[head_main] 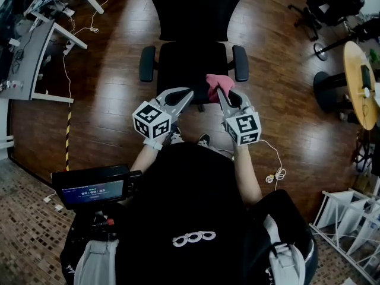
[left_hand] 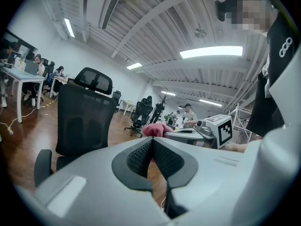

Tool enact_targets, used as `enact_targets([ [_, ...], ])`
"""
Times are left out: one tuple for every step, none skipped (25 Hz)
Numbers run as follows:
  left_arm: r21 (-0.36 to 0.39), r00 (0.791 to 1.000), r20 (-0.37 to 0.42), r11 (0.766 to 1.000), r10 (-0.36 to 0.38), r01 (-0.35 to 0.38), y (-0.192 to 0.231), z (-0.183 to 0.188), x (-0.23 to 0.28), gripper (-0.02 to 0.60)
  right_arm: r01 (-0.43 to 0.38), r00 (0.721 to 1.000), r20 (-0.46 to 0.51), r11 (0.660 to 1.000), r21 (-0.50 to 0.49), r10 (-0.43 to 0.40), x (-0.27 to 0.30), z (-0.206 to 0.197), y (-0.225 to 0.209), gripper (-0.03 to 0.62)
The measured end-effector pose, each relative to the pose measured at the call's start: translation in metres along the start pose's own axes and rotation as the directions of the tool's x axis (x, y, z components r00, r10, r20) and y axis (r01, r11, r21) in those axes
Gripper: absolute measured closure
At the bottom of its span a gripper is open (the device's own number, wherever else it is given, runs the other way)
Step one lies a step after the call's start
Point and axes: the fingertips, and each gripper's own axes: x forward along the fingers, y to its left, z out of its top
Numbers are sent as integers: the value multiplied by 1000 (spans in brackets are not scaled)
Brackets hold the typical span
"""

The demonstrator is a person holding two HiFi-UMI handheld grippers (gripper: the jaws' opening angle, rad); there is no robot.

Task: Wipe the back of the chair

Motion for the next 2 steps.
enact_targets([
  [-2,1000,-2,1000,-1,1,-1,-1,0,591,-1,1000,-3,1000,2,1,-1,-1,0,556],
  [-4,1000,-3,1000,-1,1,-2,-2,0,591,-2,1000,-6,1000,4,3,-2,-3,1,556],
])
